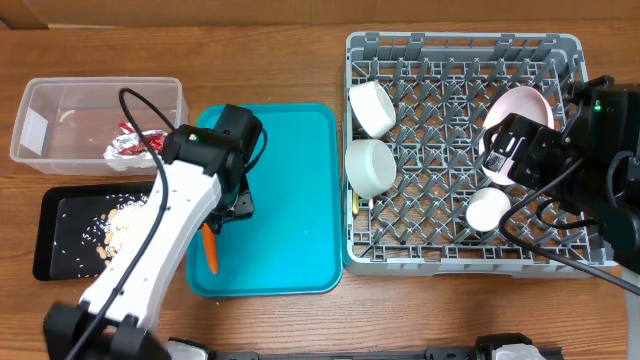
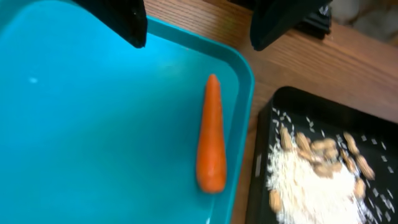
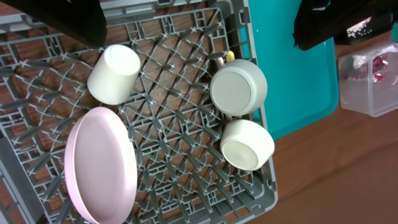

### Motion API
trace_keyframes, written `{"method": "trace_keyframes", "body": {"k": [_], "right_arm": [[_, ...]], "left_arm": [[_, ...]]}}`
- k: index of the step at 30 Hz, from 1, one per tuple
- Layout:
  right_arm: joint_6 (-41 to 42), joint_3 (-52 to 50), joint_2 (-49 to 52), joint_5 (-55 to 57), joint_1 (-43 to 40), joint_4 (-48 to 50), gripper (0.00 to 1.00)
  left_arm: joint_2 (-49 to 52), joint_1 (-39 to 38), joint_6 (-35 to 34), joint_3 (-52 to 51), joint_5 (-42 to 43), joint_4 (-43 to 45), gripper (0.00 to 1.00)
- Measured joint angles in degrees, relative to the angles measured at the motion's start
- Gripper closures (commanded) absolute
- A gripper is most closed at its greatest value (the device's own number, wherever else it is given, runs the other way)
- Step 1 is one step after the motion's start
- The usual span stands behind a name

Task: Sort waste into correct bins and load items into the dishwasher rack
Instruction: 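Move the left gripper to the orange carrot on the teal tray and grasp it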

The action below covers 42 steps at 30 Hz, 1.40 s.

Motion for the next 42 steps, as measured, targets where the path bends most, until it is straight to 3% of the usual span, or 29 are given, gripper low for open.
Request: {"method": "trace_keyframes", "body": {"k": [14, 27, 42], "right_arm": [[0.0, 0.0, 0.0, 1.9, 0.0, -0.6, 0.0], [0.0, 0.0, 0.0, 2.1, 0.0, -3.0, 0.0], [0.0, 0.0, 0.0, 2.1, 0.0, -3.1, 0.0]], "left_arm": [[1.9, 4.3, -0.1, -3.2, 0.6, 7.2, 0.35], [1.9, 9.2, 1.4, -13.6, 0.6, 18.1, 0.39], [1.9, 9.2, 3.0, -24.4, 1.5, 33.4, 0.45]]}}
